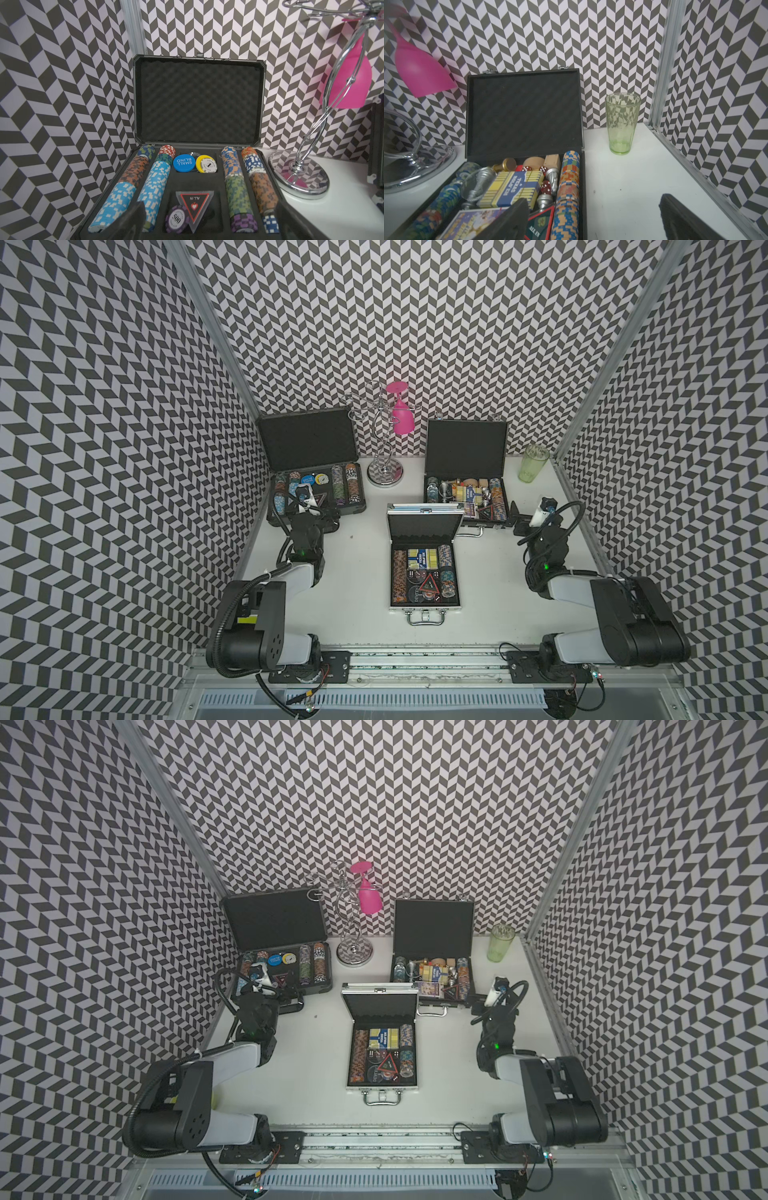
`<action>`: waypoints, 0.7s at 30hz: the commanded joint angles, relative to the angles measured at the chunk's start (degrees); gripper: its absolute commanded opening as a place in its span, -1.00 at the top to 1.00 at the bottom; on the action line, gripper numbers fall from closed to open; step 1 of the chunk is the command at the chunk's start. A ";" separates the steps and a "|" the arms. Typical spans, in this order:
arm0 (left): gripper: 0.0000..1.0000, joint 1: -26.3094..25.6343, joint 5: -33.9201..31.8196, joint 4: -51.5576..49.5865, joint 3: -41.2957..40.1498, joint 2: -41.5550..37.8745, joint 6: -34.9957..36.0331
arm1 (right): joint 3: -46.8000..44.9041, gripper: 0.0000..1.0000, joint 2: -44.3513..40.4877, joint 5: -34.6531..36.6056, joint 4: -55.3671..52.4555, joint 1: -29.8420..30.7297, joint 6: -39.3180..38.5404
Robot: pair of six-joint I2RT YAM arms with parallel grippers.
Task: Close the poker set cases
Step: Close the lid of the poker set case.
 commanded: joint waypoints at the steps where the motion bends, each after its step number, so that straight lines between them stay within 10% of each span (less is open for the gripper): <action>1: -0.99 -0.18 -5.62 -13.72 4.74 -0.82 -6.17 | 3.56 -0.97 -3.56 0.22 -10.79 0.40 2.07; 13: -0.97 -7.61 -1.03 -49.28 19.78 -1.84 -27.52 | 11.26 -0.91 -12.72 -3.37 -38.77 5.01 18.07; 21: -0.97 -8.09 8.11 -62.05 20.38 -0.39 -27.88 | 9.95 -0.89 -13.61 1.49 -52.27 13.35 25.10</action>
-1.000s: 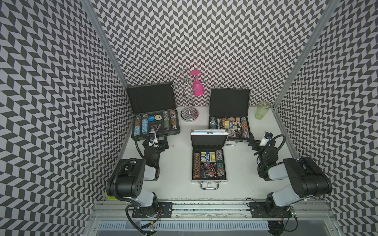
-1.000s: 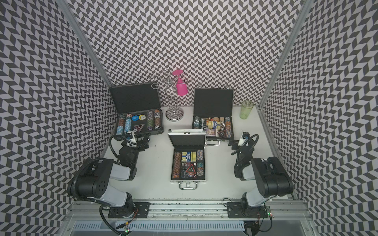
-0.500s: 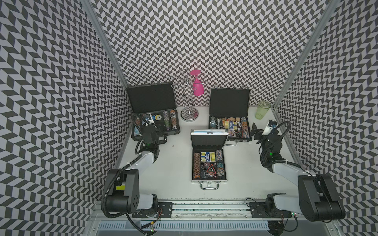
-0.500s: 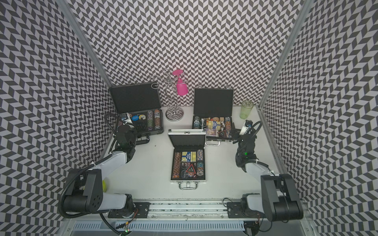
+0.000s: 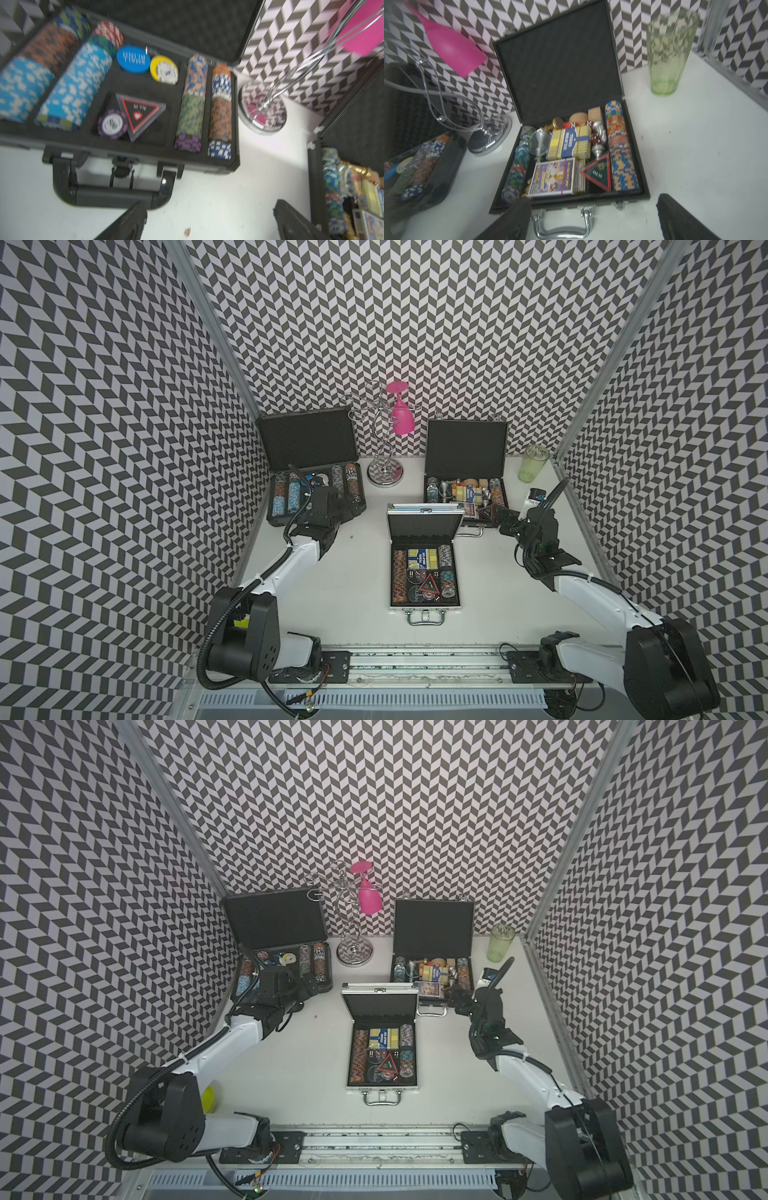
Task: Close the poker set cases
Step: Close the lid of the poker set case.
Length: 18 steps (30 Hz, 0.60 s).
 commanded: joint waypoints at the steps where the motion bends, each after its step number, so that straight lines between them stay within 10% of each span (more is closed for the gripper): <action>1: -0.96 -0.02 4.31 -9.46 1.72 0.88 -1.64 | -1.26 -0.89 -1.57 2.47 -7.09 3.60 4.96; 18: -0.93 -3.39 16.16 -17.07 8.86 -1.15 -2.79 | -5.29 -0.73 -4.75 -1.65 -15.84 11.78 8.73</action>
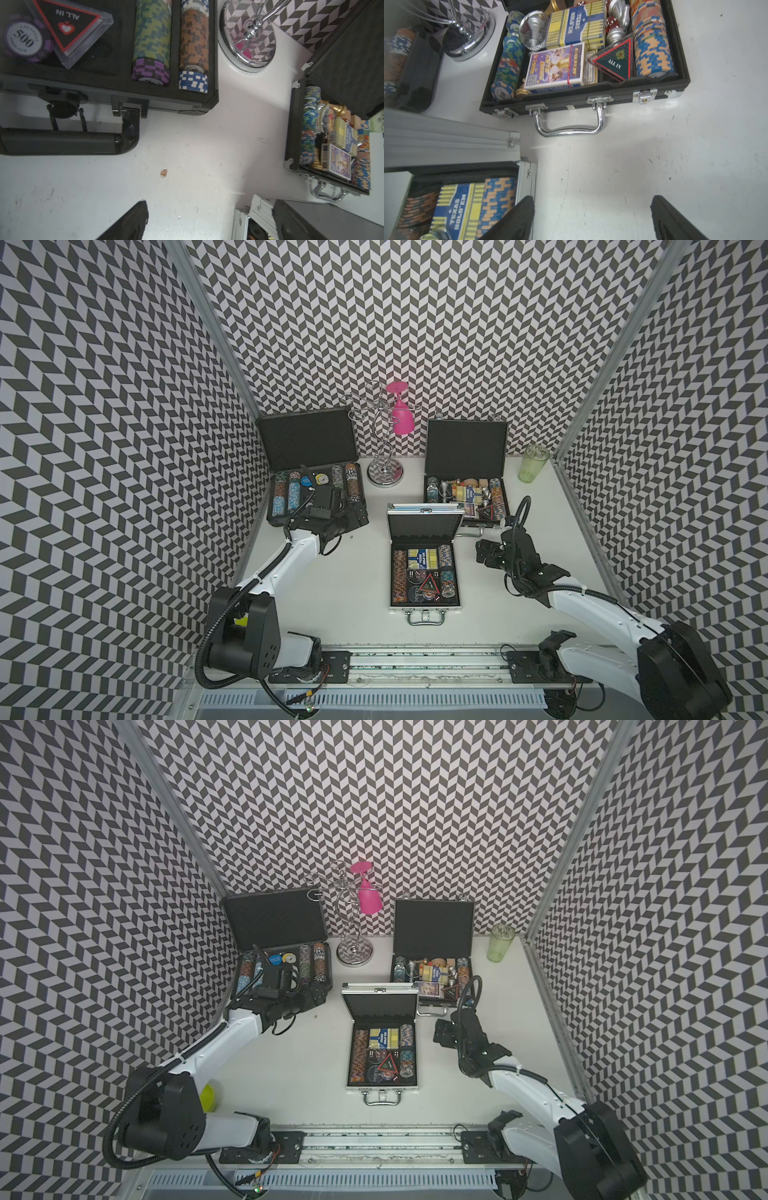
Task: Close the poker set cases
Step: Close the lid of the poker set case.
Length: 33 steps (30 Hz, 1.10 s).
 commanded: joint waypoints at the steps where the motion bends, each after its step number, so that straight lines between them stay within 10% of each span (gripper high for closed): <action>1: -0.93 -2.55 2.01 -2.53 3.03 -1.46 -1.10 | -0.70 -0.71 -1.69 -2.53 0.33 0.61 1.50; 15: -0.92 -4.99 5.78 -4.00 11.23 -0.72 -1.32 | 2.66 -0.64 0.74 -3.44 -1.16 0.48 -0.13; 33: -0.91 -8.58 8.33 -3.82 14.09 -0.35 -2.33 | -4.99 -0.02 6.04 -27.14 15.68 0.44 3.70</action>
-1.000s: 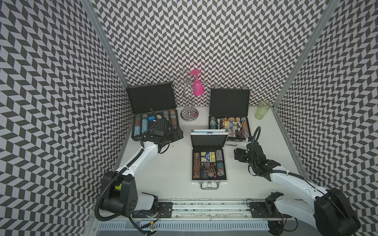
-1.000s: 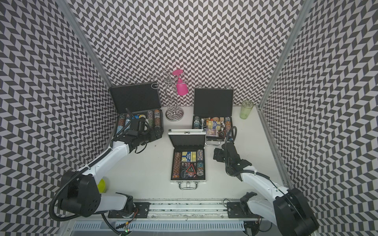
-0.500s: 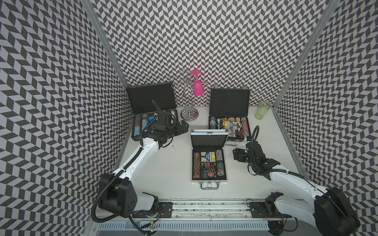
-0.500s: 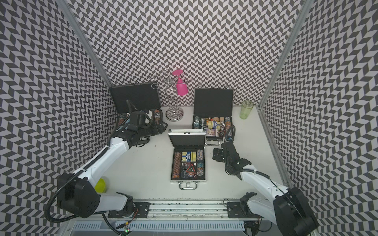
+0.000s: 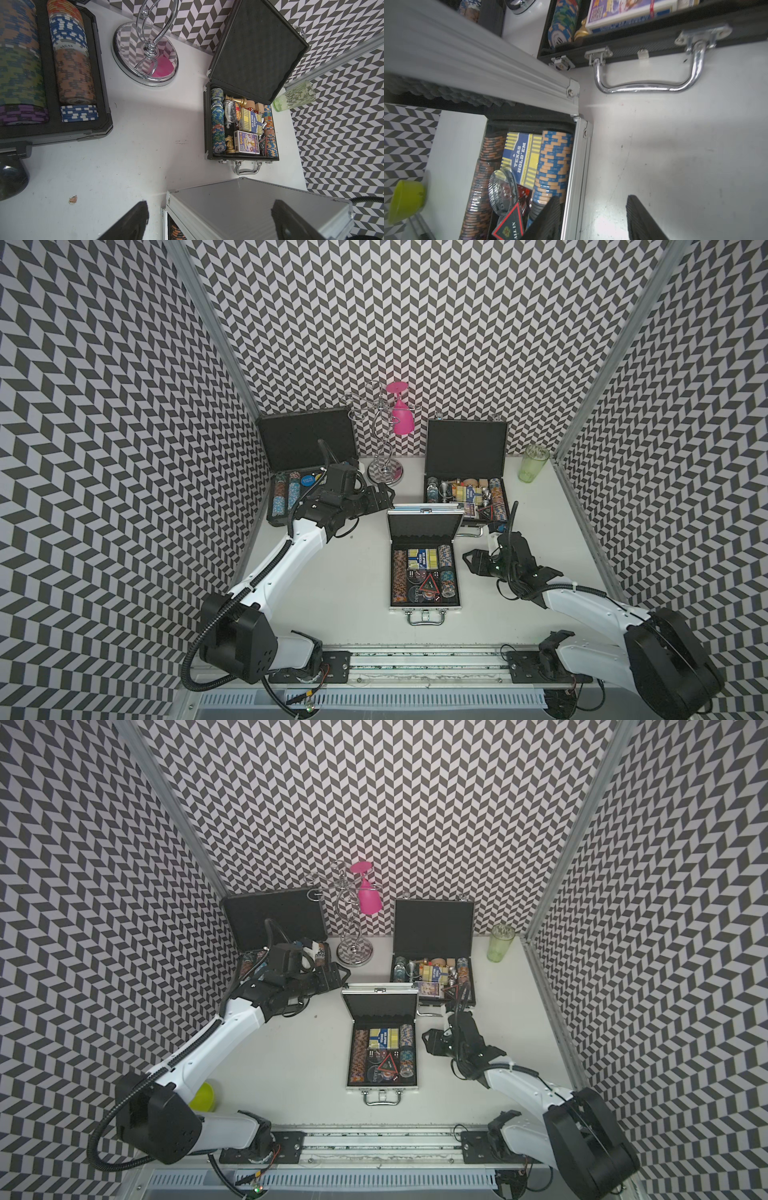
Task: Close the poker set cases
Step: Close the lid of the poker set case.
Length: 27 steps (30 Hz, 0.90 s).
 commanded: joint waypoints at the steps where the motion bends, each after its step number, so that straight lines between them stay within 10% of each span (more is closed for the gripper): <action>1: -0.91 -0.60 0.58 -0.41 1.20 0.16 -0.78 | -1.87 -0.02 1.69 -5.35 7.63 0.26 2.40; 27: -0.89 -2.08 2.52 -0.24 0.41 0.44 0.01 | -2.53 0.34 13.24 -9.51 20.07 2.13 6.27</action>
